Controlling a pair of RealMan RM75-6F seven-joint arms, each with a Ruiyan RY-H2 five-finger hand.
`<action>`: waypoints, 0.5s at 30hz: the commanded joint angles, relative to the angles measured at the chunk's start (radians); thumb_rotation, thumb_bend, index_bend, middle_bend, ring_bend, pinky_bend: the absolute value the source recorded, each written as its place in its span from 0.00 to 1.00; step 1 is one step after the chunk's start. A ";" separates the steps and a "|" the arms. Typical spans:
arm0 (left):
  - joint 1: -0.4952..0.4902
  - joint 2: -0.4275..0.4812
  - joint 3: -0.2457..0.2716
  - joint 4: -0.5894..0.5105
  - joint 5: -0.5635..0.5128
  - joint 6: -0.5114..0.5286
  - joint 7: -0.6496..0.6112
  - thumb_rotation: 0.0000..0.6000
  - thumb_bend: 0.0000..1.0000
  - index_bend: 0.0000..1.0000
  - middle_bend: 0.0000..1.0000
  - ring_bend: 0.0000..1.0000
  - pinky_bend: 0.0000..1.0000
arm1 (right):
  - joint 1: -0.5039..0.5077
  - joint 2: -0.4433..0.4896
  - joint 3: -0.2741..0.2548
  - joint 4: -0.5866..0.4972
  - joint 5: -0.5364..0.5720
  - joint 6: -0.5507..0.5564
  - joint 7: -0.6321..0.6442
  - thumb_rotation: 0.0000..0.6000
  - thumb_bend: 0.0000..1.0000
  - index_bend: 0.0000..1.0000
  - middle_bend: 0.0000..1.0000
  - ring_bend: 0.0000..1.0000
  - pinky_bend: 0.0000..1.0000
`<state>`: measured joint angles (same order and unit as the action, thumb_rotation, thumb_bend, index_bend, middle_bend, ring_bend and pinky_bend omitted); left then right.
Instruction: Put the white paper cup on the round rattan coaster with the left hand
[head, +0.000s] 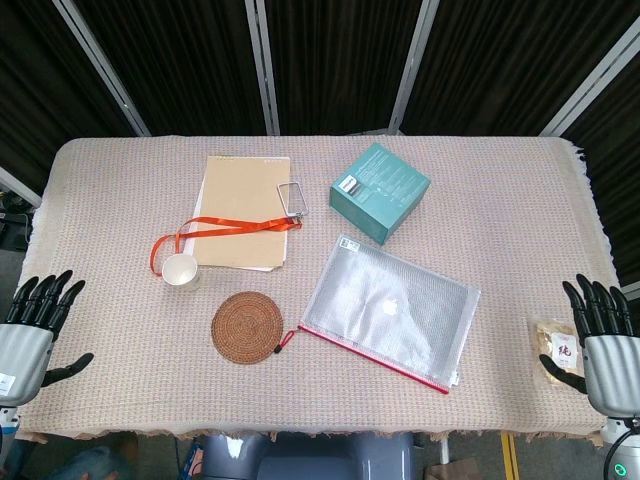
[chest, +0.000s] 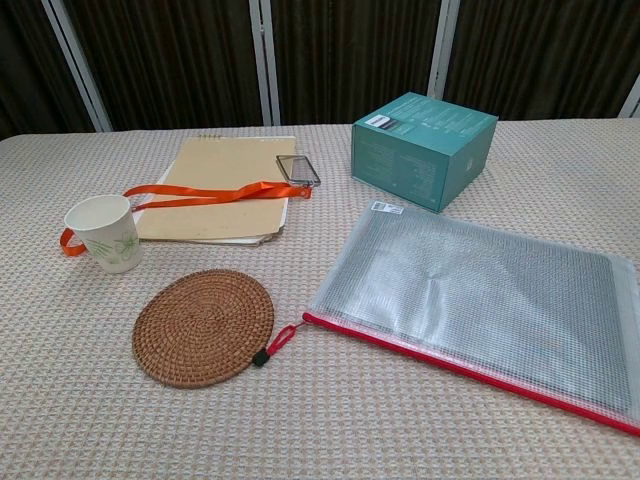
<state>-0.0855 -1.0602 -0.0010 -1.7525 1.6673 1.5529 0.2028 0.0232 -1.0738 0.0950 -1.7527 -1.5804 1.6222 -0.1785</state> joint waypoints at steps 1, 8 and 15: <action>-0.002 -0.002 -0.002 0.000 -0.009 -0.007 -0.004 1.00 0.00 0.00 0.00 0.00 0.00 | 0.001 0.002 0.001 -0.004 0.002 -0.002 -0.007 1.00 0.00 0.00 0.00 0.00 0.00; -0.013 -0.012 -0.008 0.014 -0.020 -0.026 0.001 1.00 0.00 0.00 0.00 0.00 0.00 | 0.003 0.017 -0.009 -0.025 0.019 -0.033 -0.031 1.00 0.00 0.00 0.00 0.00 0.00; -0.186 -0.091 -0.100 0.051 -0.171 -0.299 0.016 1.00 0.00 0.00 0.00 0.00 0.00 | 0.024 0.014 -0.003 -0.017 0.037 -0.070 -0.043 1.00 0.00 0.00 0.00 0.00 0.00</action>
<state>-0.1726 -1.1045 -0.0441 -1.7221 1.5930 1.4019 0.2055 0.0424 -1.0582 0.0903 -1.7732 -1.5480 1.5590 -0.2179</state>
